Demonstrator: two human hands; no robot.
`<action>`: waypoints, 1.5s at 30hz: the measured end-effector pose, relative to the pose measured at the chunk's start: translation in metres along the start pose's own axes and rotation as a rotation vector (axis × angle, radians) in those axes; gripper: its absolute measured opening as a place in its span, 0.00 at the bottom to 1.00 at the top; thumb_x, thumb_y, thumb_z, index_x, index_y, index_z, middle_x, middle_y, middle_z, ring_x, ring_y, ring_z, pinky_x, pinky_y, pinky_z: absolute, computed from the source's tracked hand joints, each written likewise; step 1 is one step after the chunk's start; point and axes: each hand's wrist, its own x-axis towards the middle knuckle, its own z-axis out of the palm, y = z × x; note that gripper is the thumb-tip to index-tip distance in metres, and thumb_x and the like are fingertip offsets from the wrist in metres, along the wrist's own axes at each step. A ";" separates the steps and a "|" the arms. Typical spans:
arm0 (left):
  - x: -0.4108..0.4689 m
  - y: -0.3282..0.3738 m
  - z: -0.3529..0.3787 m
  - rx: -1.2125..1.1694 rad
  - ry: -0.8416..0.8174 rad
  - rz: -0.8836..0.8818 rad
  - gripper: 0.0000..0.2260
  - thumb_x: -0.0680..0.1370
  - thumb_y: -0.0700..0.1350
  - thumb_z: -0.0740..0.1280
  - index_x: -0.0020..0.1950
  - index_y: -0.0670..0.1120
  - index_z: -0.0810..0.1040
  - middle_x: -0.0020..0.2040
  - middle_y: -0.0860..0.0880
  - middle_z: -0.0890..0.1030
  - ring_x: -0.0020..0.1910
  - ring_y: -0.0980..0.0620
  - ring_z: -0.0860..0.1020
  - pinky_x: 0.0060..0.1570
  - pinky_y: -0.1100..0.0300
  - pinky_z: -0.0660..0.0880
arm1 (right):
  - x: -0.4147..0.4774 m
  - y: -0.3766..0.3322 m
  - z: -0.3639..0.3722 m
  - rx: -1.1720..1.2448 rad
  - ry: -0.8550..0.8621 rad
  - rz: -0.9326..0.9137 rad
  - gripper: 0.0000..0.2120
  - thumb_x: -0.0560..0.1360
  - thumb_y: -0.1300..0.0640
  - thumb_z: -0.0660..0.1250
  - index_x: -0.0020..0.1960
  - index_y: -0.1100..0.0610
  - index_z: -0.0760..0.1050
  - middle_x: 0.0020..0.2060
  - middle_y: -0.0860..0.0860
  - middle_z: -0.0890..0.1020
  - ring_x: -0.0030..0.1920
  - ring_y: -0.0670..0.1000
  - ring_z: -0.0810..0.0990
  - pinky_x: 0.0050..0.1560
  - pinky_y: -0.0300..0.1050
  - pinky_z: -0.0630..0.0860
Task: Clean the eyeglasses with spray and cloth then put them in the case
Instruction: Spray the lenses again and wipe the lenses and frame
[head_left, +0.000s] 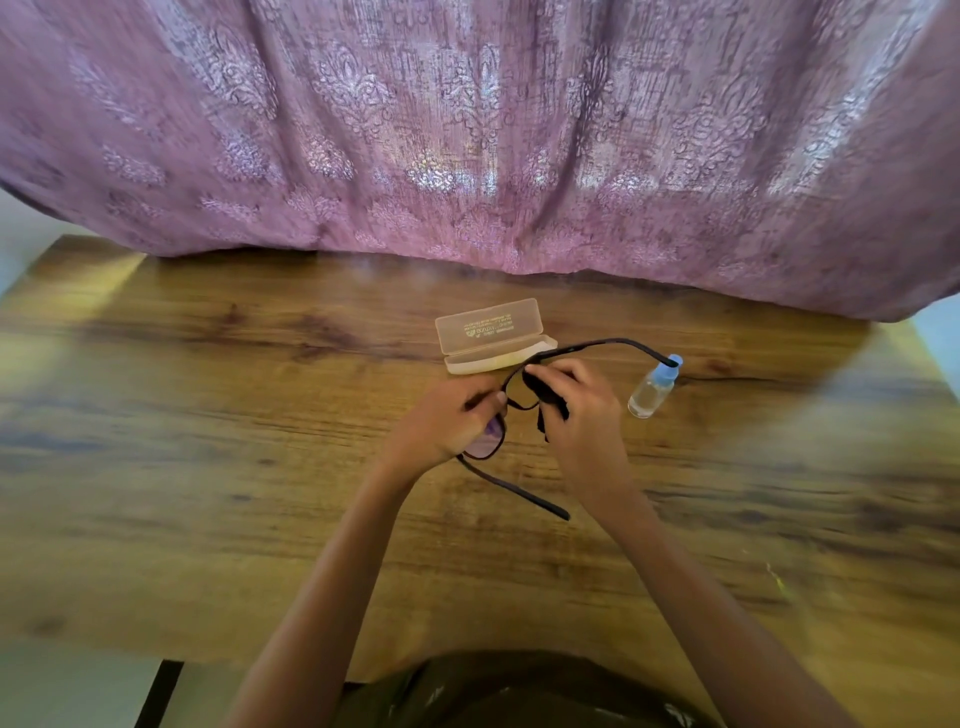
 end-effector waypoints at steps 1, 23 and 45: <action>0.000 -0.001 0.000 0.002 -0.001 -0.007 0.12 0.82 0.43 0.61 0.38 0.48 0.72 0.35 0.52 0.75 0.37 0.53 0.72 0.36 0.60 0.65 | 0.000 0.000 0.001 0.000 0.003 0.007 0.13 0.73 0.69 0.70 0.57 0.64 0.81 0.48 0.57 0.81 0.49 0.54 0.79 0.50 0.40 0.72; -0.001 -0.007 0.003 -0.059 0.023 -0.010 0.11 0.82 0.42 0.61 0.39 0.47 0.75 0.34 0.55 0.76 0.35 0.61 0.72 0.36 0.67 0.65 | 0.000 0.000 0.007 -0.063 0.021 0.006 0.13 0.71 0.71 0.70 0.55 0.64 0.81 0.46 0.55 0.80 0.47 0.53 0.78 0.48 0.40 0.72; 0.007 -0.006 0.006 -0.042 -0.006 -0.036 0.11 0.82 0.42 0.60 0.43 0.42 0.78 0.38 0.48 0.80 0.40 0.50 0.76 0.42 0.56 0.69 | 0.000 -0.010 0.002 0.123 -0.127 0.128 0.11 0.74 0.70 0.68 0.54 0.61 0.82 0.45 0.50 0.81 0.45 0.45 0.78 0.48 0.26 0.70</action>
